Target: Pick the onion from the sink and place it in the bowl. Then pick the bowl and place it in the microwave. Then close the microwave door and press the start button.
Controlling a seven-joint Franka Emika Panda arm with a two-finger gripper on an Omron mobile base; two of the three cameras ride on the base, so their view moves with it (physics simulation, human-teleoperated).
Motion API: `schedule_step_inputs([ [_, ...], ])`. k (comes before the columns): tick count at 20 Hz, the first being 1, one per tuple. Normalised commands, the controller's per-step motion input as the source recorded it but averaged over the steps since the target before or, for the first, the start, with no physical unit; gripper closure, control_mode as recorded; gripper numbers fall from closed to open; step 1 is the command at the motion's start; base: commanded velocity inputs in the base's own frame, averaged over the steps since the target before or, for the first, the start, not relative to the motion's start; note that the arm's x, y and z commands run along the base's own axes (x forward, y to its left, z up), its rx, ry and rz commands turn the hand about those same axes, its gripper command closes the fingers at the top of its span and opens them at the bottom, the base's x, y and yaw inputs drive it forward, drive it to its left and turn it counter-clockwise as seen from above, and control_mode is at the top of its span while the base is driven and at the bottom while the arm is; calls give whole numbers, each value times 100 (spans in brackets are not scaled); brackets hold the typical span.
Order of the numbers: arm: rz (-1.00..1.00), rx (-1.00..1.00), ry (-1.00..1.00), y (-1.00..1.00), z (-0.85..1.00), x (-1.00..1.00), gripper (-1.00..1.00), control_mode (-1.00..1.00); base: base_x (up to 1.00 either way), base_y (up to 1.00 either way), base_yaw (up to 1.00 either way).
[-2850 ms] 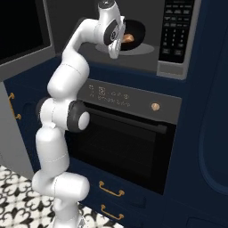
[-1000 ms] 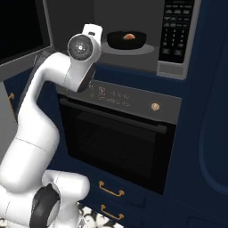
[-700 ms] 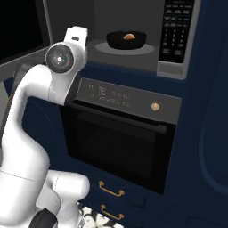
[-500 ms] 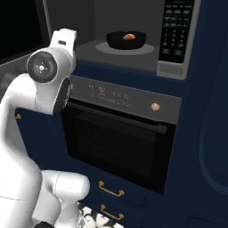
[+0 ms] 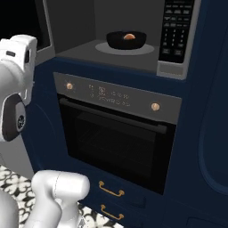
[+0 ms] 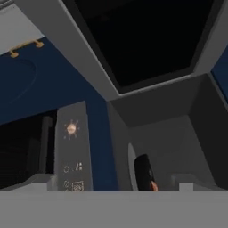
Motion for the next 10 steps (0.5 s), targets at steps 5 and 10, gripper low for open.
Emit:
schedule_step_inputs([
  [5,-6,6,0,55,13,-100,-100,-100,0,0,0],
  [10,-5,3,0,70,0,-82,-100,-100,0,0,0],
])
